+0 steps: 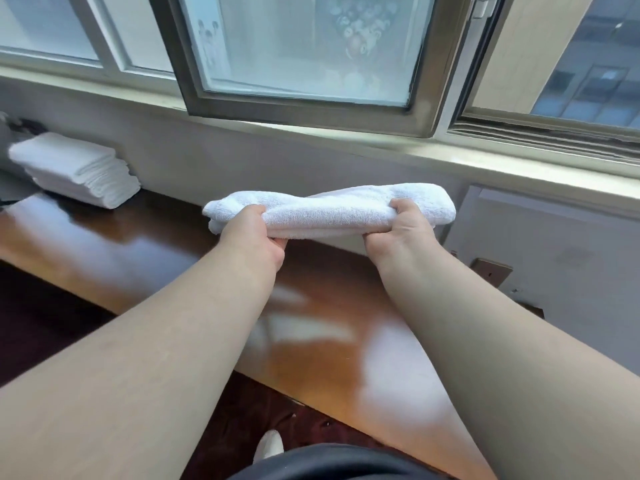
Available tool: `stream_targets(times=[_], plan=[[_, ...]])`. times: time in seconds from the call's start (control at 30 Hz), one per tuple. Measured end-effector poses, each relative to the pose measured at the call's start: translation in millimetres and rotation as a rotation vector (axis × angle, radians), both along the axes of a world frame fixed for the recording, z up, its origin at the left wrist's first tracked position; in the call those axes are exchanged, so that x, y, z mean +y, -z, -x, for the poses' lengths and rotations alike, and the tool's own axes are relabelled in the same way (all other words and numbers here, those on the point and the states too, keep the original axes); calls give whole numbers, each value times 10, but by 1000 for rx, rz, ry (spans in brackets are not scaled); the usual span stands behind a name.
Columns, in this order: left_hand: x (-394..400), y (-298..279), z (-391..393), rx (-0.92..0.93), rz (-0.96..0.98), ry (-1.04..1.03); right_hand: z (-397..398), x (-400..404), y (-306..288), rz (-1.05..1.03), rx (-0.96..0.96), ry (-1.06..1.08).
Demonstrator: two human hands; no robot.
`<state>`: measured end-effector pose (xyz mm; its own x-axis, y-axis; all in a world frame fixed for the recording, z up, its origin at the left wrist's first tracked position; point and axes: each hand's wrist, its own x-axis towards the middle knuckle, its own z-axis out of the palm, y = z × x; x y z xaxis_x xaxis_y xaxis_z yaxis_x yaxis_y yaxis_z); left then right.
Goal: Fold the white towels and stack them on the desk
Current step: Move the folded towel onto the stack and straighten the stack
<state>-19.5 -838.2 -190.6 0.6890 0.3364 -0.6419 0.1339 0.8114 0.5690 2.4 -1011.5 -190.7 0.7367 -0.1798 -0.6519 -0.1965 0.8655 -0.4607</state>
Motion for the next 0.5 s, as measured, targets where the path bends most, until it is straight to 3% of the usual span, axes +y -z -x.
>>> stream_targets(times=[0.5], plan=[[1755, -155, 1451, -80, -99, -416, 701, 1932, -276, 79, -27, -493]])
